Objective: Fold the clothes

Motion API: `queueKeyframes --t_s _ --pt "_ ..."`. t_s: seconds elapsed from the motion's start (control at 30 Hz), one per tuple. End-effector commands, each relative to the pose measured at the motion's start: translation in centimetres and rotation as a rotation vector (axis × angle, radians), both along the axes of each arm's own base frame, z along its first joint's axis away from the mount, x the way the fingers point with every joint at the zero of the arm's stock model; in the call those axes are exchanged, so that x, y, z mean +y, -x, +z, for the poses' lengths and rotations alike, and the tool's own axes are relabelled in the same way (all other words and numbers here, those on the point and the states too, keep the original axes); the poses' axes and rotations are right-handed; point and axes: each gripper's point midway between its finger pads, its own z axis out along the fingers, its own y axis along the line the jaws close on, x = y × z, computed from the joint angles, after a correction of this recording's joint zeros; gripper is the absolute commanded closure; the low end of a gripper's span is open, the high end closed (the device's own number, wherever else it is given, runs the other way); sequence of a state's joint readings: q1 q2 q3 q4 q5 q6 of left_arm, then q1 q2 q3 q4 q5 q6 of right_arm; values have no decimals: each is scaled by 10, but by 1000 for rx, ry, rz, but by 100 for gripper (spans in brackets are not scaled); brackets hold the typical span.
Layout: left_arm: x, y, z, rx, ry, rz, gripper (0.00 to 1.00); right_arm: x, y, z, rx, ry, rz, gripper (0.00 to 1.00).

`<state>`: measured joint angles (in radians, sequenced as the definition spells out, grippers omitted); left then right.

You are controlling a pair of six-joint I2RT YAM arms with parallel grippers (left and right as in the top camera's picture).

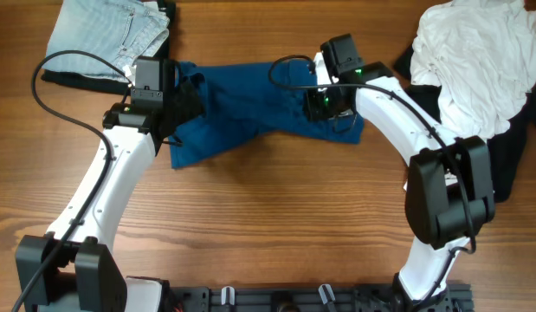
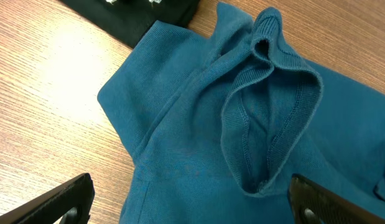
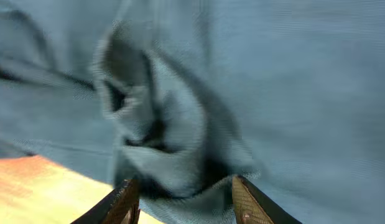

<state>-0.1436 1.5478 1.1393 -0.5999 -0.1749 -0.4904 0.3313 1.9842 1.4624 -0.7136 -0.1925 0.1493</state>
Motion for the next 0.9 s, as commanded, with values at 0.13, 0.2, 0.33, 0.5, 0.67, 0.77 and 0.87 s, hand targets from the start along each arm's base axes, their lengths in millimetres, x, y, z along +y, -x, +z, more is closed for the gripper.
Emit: queueKeyframes --t_s 0.13,0.2,0.33,0.5,0.67,0.77,0.87 --pt "2 -3 6 -15 -5 -8 0 86 36 1 8 -114 222 53" --pt "2 -2 6 -10 -5 -8 0 88 36 2 2 -118 225 53" --pt "1 3 1 21 2 -26 0 74 11 45 -100 -154 178 45" --pt "17 -5 0 -1 128 -309 0 -1 -15 130 -299 -130 46 22" --pt "71 -25 -36 -31 145 -361 0 -39 -11 125 -271 -24 -6 17" --pt "75 -40 -62 -50 155 -413 0 -41 -9 123 -265 -10 -10 15" --pt "75 -43 -84 -26 172 -414 0 -41 -9 123 -264 -7 -10 14"
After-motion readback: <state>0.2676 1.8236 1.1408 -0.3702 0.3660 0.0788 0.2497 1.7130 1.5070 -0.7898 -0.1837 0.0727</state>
